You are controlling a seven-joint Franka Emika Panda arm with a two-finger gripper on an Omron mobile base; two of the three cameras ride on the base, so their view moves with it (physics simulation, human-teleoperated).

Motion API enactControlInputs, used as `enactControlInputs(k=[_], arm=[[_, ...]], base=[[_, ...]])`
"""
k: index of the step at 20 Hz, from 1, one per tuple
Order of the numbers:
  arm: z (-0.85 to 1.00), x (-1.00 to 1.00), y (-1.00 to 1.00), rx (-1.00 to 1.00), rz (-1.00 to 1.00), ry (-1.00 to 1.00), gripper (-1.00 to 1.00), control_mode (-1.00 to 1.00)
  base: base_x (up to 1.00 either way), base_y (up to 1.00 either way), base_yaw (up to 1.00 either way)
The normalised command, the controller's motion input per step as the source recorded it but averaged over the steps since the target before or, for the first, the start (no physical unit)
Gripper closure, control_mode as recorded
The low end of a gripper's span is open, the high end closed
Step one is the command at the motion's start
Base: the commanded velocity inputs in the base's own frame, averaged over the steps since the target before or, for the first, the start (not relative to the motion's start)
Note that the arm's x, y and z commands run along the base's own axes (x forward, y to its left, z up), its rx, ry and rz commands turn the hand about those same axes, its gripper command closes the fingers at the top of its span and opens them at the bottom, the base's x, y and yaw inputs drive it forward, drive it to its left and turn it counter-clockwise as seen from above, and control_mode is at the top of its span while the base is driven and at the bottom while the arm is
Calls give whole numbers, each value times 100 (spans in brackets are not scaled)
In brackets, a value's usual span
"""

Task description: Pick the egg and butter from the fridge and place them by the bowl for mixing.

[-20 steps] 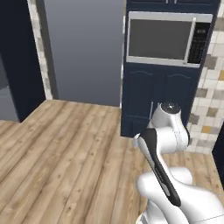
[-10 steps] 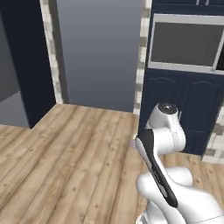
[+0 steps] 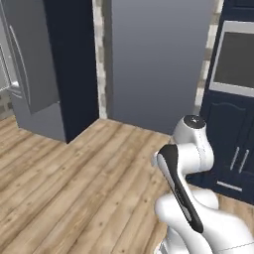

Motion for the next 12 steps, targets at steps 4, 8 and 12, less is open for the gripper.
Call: enactControlInputs(k=[4,8,12], arm=[[0,0,0,0,0,0,-100,100],[0,0,0,0,0,0,-100,100],[0,0,0,0,0,0,-100,100]], base=[[52,-3,62],[72,3,35],[84,10,21]])
